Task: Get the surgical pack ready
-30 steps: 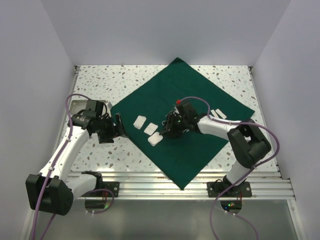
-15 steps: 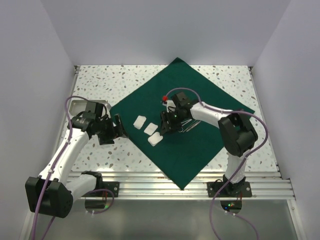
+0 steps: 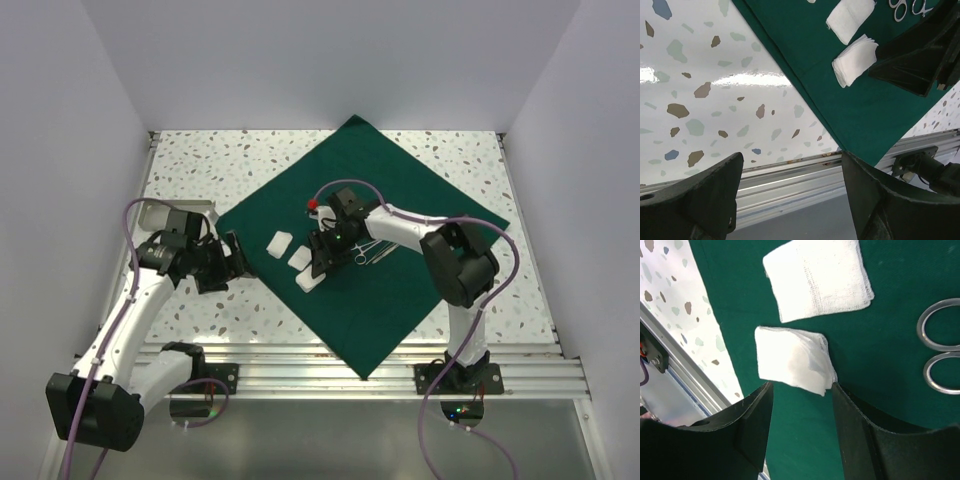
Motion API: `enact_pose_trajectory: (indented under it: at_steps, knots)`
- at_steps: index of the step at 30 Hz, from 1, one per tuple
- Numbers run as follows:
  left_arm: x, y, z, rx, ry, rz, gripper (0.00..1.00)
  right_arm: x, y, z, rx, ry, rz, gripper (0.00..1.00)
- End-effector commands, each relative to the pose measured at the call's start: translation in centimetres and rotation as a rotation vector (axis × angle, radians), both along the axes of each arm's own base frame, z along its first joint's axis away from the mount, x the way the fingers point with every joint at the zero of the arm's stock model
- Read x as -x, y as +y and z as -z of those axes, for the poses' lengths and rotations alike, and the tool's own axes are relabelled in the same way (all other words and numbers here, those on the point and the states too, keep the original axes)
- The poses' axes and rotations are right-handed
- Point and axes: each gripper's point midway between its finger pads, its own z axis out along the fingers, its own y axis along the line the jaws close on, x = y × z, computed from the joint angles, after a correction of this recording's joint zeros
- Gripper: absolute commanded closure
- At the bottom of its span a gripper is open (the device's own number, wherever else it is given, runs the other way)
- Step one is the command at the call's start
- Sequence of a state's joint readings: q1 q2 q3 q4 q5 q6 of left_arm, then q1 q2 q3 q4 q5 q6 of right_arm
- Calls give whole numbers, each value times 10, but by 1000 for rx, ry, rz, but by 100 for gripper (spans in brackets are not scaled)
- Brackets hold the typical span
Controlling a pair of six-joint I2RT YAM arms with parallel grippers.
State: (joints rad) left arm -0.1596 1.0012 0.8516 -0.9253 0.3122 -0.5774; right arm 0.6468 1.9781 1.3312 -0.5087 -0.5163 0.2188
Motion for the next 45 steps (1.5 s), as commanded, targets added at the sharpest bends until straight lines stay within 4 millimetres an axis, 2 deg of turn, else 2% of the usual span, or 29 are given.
enact_pose_trajectory:
  at_steps: [1, 11, 20, 27, 32, 34, 35, 37, 39, 40, 42, 44, 45]
  knots:
    - [6, -5, -2, 33, 2, -4, 17, -14, 3, -5, -2, -44, -8, 46]
    - [10, -6, -1, 40, 2, -1, 17, -23, 7, 1, 49, -74, -26, 44]
    - [11, -6, 0, 41, 4, 3, 17, -5, 16, 14, 77, -64, -60, 48]
    - [13, -6, 1, 45, 4, 2, 17, -2, 14, 25, 153, -87, -68, 56]
    - [13, -7, 0, 49, -1, 3, 17, -4, 8, 30, 197, -98, -45, 69]
    - [13, -7, 0, 52, -3, 7, 17, -3, 8, 27, 191, -94, -44, 75]
    - [13, -8, 0, 55, -4, 10, 17, -3, 9, 25, 186, -95, -44, 86]
    - [9, -13, -7, 84, -43, 36, 16, -3, 12, 11, 160, -103, -45, 95]
    - [4, -16, -16, 100, -84, 53, 16, -1, 14, -1, 139, -108, -47, 100]
    - [-1, -22, -24, 131, -126, 78, 16, 1, 17, -15, 98, -110, -53, 100]
    - [-9, -31, -38, 182, -202, 113, 16, 8, 20, -27, 56, -100, -68, 100]
    - [-8, -43, -50, 264, -240, 160, 16, 20, 23, -46, -5, -83, -92, 100]
    - [-13, -49, -59, 302, -290, 174, 14, 26, 21, -48, -19, -69, -98, 100]
